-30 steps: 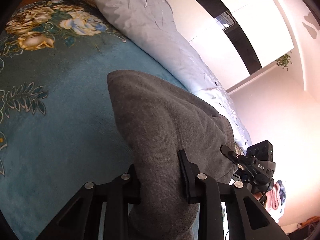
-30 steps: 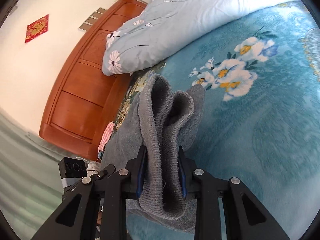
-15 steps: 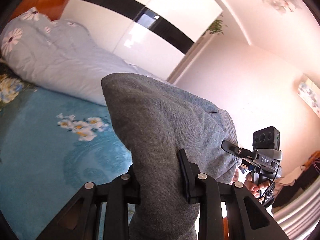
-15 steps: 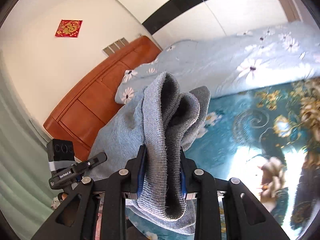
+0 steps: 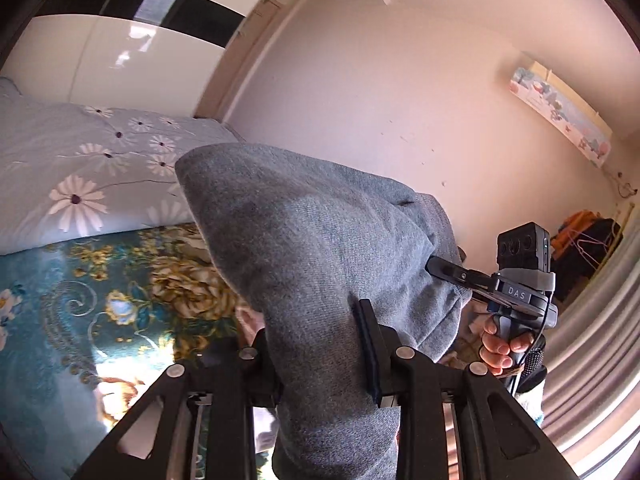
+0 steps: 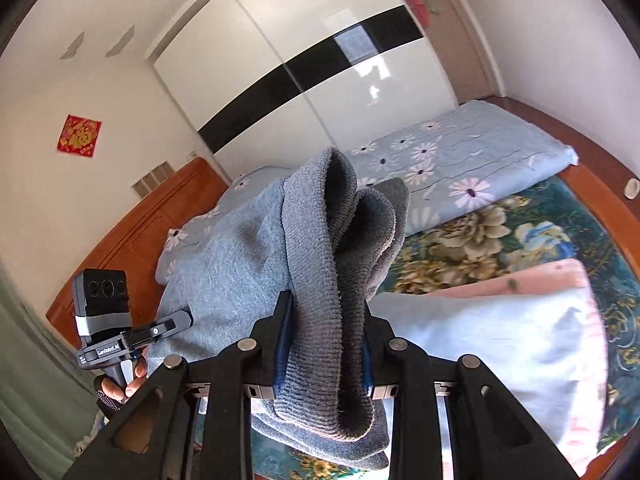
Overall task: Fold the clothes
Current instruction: 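Lift the folded sweatshirt with both tools and carry it onto the clothes stack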
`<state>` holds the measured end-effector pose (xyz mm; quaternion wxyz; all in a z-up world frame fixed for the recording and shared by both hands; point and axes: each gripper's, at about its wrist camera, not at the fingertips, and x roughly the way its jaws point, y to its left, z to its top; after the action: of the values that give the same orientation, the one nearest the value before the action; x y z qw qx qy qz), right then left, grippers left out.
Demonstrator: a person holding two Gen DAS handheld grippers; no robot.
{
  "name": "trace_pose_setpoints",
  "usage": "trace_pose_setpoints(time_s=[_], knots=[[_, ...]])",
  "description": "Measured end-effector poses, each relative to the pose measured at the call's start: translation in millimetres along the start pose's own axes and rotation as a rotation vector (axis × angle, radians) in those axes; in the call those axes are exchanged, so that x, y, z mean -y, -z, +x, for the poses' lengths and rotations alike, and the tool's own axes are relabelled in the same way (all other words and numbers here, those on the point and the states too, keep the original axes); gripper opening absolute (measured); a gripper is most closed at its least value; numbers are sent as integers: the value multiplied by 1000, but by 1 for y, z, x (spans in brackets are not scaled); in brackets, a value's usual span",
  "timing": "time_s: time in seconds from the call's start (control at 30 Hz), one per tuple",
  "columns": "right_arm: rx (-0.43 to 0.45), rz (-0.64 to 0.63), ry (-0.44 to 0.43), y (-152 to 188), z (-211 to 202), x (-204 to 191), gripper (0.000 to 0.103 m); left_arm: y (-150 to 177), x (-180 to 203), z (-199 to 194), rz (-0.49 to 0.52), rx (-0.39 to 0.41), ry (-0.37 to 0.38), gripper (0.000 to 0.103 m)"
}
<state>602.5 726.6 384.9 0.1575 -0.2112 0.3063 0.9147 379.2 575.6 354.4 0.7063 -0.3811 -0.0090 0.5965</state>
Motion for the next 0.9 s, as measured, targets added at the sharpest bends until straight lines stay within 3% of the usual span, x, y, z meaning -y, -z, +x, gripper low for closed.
trace_pose_setpoints(time_s=[0.13, 0.23, 0.33, 0.43, 0.5, 0.6, 0.63, 0.77, 0.9], knots=[[45, 36, 85, -3, -47, 44, 30, -4, 41, 62, 51, -60, 58, 32], [76, 67, 108, 5, -60, 75, 31, -1, 51, 96, 80, -74, 72, 34], [66, 147, 105, 21, -46, 115, 31, 12, 33, 127, 63, -123, 41, 35], [-11, 232, 142, 45, -10, 155, 32, 40, 0, 154, 38, -187, -14, 36], [-24, 273, 119, 60, 8, 169, 35, 51, -13, 162, 37, -204, -36, 36], [7, 283, 59, 64, 6, 180, 37, 48, -18, 149, 25, -189, -23, 42], [11, 275, 66, 62, 4, 178, 37, 46, -19, 144, 23, -183, -18, 51], [28, 229, 129, 52, -4, 167, 44, 34, -20, 112, 22, -109, -3, 60], [111, 131, 236, 39, -35, 143, 56, 14, -25, 85, 37, 7, -75, 62]])
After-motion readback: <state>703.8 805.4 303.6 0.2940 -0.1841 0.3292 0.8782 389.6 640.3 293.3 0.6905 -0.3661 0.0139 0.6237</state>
